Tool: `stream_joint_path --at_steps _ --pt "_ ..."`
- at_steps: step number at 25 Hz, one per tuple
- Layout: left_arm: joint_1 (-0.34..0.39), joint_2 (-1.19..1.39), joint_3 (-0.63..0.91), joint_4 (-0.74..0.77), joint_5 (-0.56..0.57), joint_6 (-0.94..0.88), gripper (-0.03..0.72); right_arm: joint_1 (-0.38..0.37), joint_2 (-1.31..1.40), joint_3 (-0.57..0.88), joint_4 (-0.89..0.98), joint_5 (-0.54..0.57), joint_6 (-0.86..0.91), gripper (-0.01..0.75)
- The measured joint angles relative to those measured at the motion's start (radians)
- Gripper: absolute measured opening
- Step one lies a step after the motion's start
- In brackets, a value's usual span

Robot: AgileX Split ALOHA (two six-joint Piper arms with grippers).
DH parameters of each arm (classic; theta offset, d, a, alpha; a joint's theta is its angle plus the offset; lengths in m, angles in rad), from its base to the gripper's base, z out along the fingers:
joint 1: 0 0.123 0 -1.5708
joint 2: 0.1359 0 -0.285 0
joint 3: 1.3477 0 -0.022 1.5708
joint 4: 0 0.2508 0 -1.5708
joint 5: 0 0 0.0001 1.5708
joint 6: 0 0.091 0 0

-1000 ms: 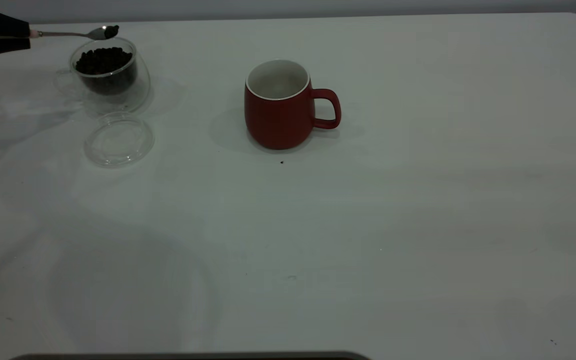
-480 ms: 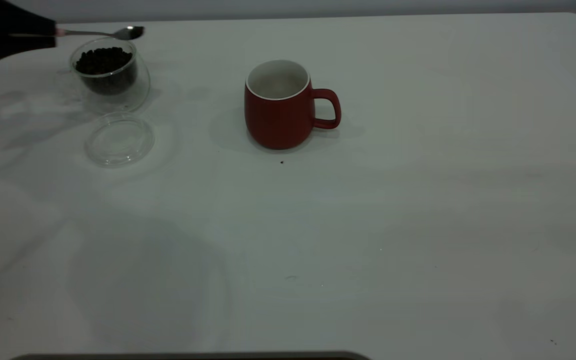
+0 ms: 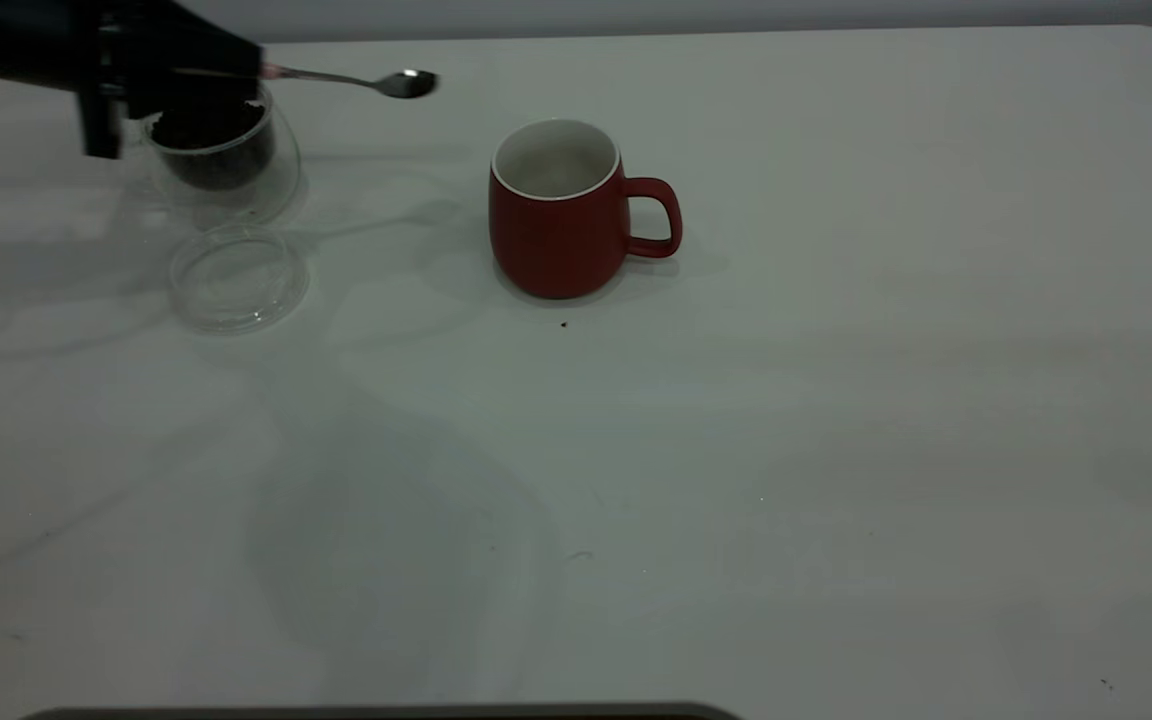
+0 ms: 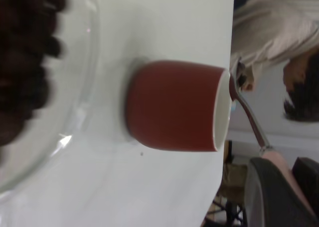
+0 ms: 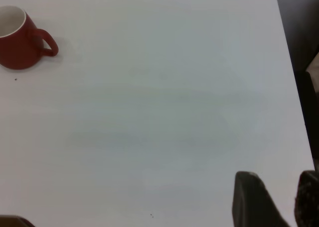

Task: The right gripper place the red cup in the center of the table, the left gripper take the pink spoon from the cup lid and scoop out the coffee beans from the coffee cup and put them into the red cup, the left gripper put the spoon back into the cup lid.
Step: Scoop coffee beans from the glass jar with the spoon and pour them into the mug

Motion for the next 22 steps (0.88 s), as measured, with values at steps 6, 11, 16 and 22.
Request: stream_joint_path --at_steps 6,11,16,22 --pt "-0.071 0.000 0.000 -0.019 0.000 -0.003 0.113 0.000 0.000 0.000 0.000 0.000 0.000 0.241" --pt "-0.100 0.000 0.000 -0.019 0.000 -0.002 0.113 0.000 0.000 0.000 0.000 0.000 0.000 0.241" --pt "-0.127 0.000 0.000 -0.019 0.000 0.054 0.113 0.000 0.000 0.000 0.000 0.000 0.000 0.241" --pt "-0.160 0.000 0.000 -0.019 -0.022 0.241 0.113 0.000 0.000 0.000 0.000 0.000 0.000 0.241"
